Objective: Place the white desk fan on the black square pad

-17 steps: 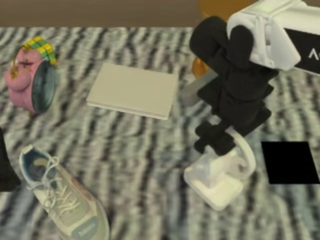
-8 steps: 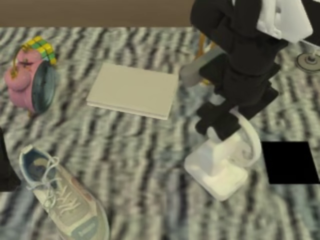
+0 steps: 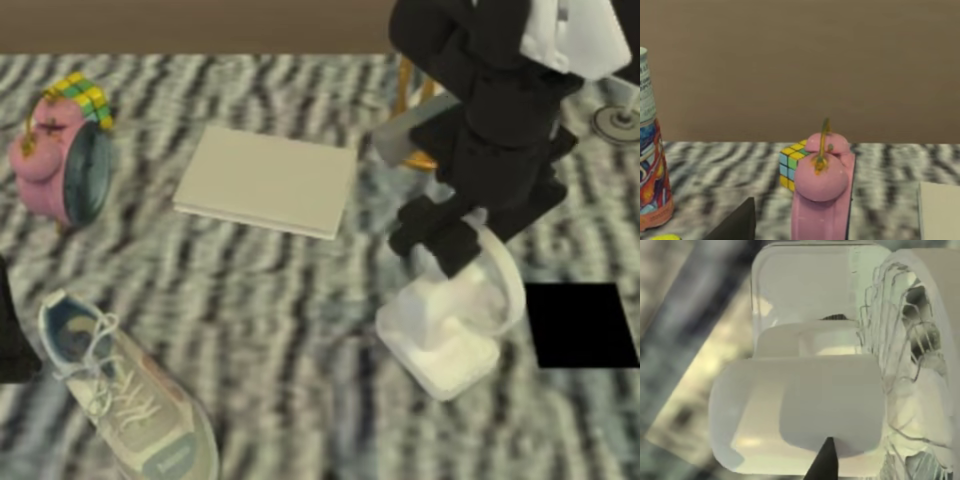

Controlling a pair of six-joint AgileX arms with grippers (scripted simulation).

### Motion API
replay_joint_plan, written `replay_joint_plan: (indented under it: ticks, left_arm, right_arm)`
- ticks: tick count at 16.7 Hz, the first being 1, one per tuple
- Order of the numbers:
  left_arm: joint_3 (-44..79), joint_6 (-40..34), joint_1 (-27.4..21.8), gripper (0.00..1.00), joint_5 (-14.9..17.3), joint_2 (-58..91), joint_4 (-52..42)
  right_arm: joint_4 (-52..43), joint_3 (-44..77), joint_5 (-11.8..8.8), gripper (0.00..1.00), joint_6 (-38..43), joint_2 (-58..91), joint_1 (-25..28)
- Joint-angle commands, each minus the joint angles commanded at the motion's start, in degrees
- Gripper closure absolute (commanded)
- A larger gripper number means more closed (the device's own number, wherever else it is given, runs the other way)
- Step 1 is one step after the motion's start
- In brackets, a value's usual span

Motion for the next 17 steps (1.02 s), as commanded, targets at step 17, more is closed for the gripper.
replay_joint_plan:
  ticks: [17]
  left_arm:
    - [0.0,0.0,0.0,0.00,0.0,0.0,0.0]
  right_arm:
    - [-3.0,-6.0,0.1,1.00,87.6,-6.8,-18.3]
